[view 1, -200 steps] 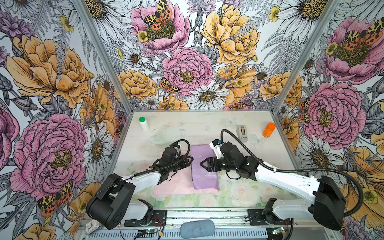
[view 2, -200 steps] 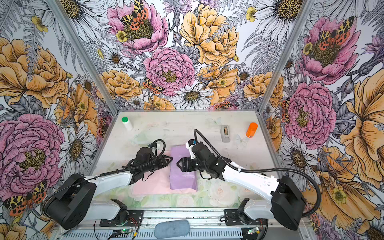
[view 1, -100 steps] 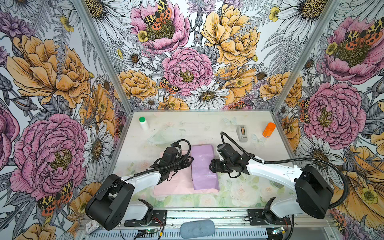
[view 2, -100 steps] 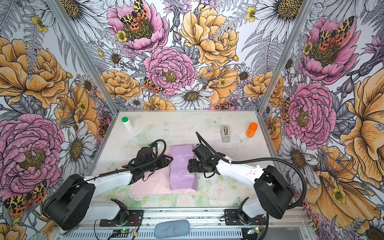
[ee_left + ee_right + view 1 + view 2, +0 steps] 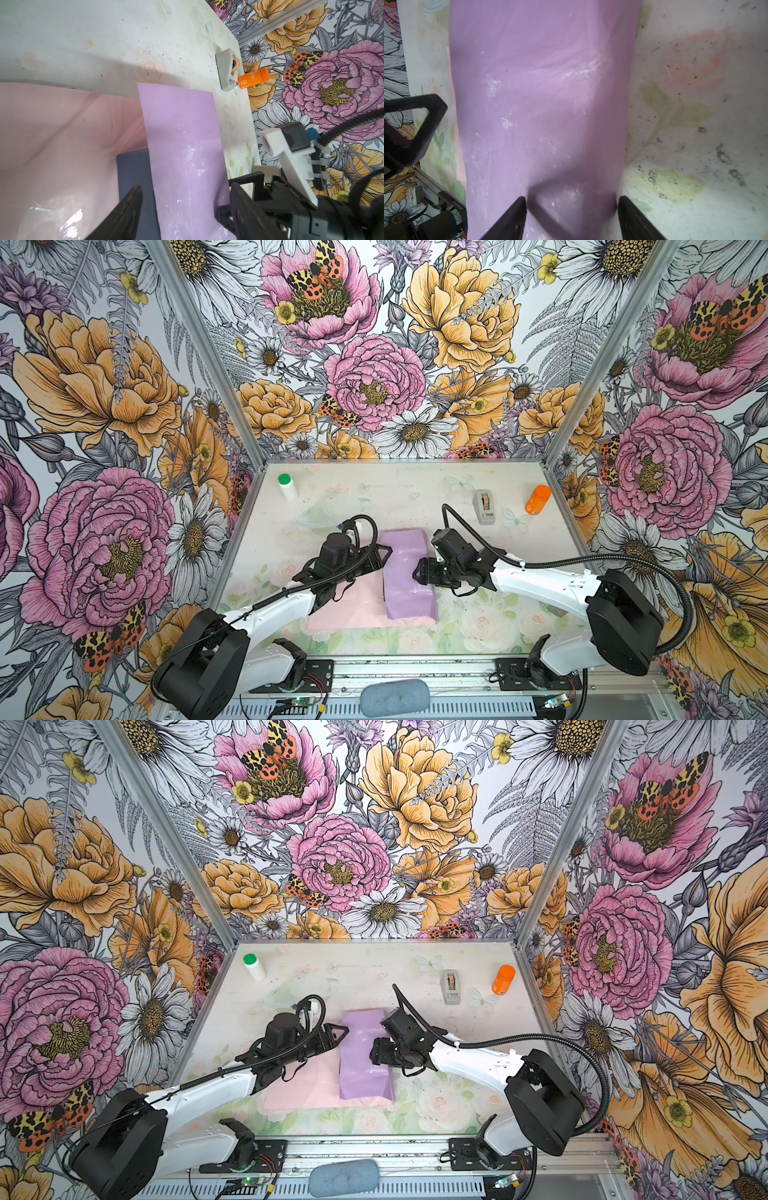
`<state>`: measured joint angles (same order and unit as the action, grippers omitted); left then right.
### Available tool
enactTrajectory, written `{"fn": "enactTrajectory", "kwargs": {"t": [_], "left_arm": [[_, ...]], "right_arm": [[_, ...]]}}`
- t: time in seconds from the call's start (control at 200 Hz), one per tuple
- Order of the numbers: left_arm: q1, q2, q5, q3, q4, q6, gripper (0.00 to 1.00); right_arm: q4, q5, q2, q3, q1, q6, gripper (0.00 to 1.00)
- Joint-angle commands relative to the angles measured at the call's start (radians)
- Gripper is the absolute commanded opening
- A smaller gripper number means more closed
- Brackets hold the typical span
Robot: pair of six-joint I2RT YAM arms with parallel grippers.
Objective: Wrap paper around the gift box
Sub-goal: 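Fold the held paper over the box top with the right gripper toward the left gripper, then press the folded paper down with the right gripper while the left holds the box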
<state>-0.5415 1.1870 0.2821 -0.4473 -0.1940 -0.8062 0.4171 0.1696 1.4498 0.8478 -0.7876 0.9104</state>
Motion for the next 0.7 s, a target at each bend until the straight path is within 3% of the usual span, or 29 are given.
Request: {"fn": "enactTrajectory", "kwargs": {"t": [0.0, 0.25, 0.42, 0.69], "left_arm": [[-0.01, -0.004, 0.015, 0.054, -0.023, -0.027, 0.69], [-0.062, 0.001, -0.001, 0.096, -0.048, -0.049, 0.64], [-0.084, 0.037, -0.03, 0.105, -0.056, -0.052, 0.5], [-0.093, 0.111, -0.057, 0.122, -0.1, -0.049, 0.4]], "right_arm": [[-0.03, -0.023, -0.003, 0.007, -0.03, 0.056, 0.72], [-0.035, -0.058, -0.011, 0.006, -0.054, 0.101, 0.71], [-0.029, -0.058, -0.036, 0.007, -0.045, 0.089, 0.72], [0.012, -0.036, -0.031, -0.011, 0.016, 0.019, 0.73]]}}
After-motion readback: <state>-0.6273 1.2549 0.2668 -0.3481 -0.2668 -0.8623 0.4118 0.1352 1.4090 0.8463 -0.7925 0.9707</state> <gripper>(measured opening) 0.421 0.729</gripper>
